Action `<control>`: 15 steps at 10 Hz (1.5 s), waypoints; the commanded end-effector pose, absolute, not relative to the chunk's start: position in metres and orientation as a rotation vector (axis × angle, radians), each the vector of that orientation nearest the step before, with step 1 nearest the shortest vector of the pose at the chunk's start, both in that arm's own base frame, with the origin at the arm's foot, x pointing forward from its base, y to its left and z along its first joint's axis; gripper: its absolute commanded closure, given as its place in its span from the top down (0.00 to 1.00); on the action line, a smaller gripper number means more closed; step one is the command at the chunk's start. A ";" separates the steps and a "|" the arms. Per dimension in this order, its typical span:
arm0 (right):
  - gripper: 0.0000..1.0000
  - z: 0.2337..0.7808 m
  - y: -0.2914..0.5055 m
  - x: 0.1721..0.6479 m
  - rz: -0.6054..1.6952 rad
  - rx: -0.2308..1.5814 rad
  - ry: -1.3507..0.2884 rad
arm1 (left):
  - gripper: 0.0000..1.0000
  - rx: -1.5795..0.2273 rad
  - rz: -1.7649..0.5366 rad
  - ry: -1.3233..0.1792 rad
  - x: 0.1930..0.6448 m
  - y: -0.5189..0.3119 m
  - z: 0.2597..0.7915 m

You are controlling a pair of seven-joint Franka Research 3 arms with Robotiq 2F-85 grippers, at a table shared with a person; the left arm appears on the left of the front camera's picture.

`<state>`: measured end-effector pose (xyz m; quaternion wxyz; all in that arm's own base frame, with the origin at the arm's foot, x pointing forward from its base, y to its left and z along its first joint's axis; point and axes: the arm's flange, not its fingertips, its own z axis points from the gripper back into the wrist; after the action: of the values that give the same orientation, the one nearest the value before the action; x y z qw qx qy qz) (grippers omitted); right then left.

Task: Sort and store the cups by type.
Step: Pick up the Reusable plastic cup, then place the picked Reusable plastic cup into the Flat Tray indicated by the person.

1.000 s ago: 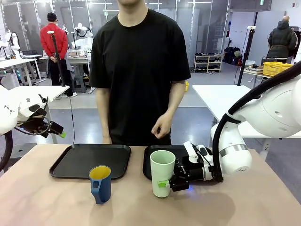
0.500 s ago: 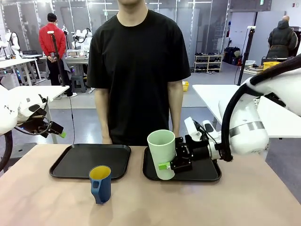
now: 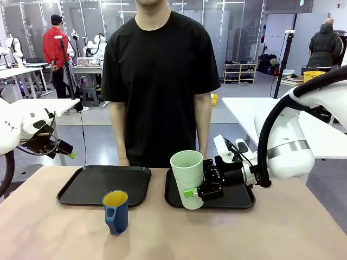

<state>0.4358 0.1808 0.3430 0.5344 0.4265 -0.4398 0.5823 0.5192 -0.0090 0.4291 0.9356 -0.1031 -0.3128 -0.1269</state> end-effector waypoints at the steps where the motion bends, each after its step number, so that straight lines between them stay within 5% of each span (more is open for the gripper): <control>1: 0.77 0.347 0.183 0.437 1.393 1.016 -1.054 | 1.00 -0.216 -0.252 -0.643 0.520 -0.009 0.430; 15: 0.77 0.347 0.183 0.437 1.393 1.016 -1.054 | 1.00 -0.216 -0.252 -0.643 0.520 -0.009 0.430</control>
<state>0.4359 0.1818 0.3436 0.5335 0.4265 -0.4398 0.5832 0.5192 -0.0090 0.4291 0.9356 -0.1031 -0.3128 -0.1269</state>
